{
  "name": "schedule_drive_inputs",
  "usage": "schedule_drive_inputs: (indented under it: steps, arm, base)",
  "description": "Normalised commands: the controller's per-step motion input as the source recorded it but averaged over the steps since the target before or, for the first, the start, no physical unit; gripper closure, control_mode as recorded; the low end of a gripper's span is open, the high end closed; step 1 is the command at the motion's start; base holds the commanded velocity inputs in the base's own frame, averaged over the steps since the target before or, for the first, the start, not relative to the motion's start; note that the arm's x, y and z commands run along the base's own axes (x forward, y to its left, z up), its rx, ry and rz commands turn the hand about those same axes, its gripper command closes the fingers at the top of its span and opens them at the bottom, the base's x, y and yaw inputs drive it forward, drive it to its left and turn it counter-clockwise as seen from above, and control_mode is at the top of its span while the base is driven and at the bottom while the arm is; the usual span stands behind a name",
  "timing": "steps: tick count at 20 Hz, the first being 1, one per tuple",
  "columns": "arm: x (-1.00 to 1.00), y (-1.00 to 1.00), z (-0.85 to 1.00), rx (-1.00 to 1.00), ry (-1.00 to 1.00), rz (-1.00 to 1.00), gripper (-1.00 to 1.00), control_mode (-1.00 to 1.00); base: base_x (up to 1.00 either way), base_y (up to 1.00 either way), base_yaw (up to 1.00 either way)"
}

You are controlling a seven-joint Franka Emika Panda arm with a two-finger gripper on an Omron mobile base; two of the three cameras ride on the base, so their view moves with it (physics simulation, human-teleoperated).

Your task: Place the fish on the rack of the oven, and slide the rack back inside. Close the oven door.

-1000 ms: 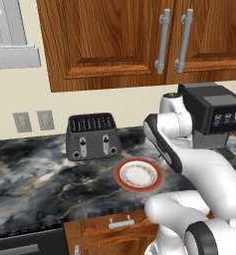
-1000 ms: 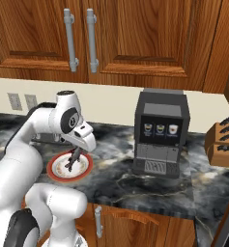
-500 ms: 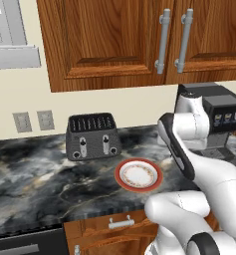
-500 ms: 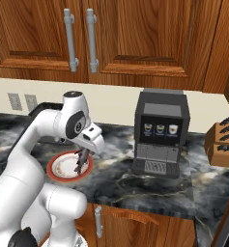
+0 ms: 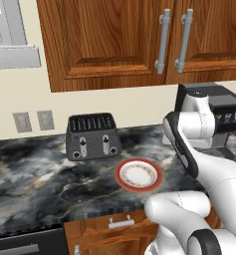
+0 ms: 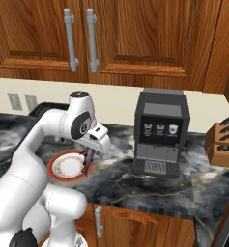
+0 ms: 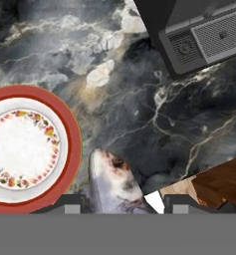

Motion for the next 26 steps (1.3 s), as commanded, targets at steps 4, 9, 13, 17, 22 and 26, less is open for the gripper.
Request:
schedule_drive_inputs:
  steps: [4, 9, 13, 17, 22, 26]
  arm:
    - [0.04, 0.00, 0.00, 0.00, 0.00, 0.00, 1.00, -1.00]
    - [0.00, 0.01, -0.01, 0.00, 0.02, 0.03, 1.00, 1.00]
    - [0.00, 0.00, 0.00, 0.00, 0.00, 0.00, 1.00, 1.00]
    - [0.00, 0.00, 0.00, 0.00, 0.00, 0.00, 1.00, 1.00]
    - [0.00, 0.00, 0.00, 0.00, 0.00, 0.00, 1.00, 1.00]
    - [0.00, 0.00, 0.00, 0.00, 0.00, 0.00, 1.00, 1.00]
  base:
    - [0.00, 0.00, 0.00]
    - [0.00, 0.12, 0.15]
    - [0.00, 0.29, 0.47]
    - [0.00, 0.45, 0.68]
    - [0.04, 0.70, 0.76]
    - [0.10, 0.59, 0.83]
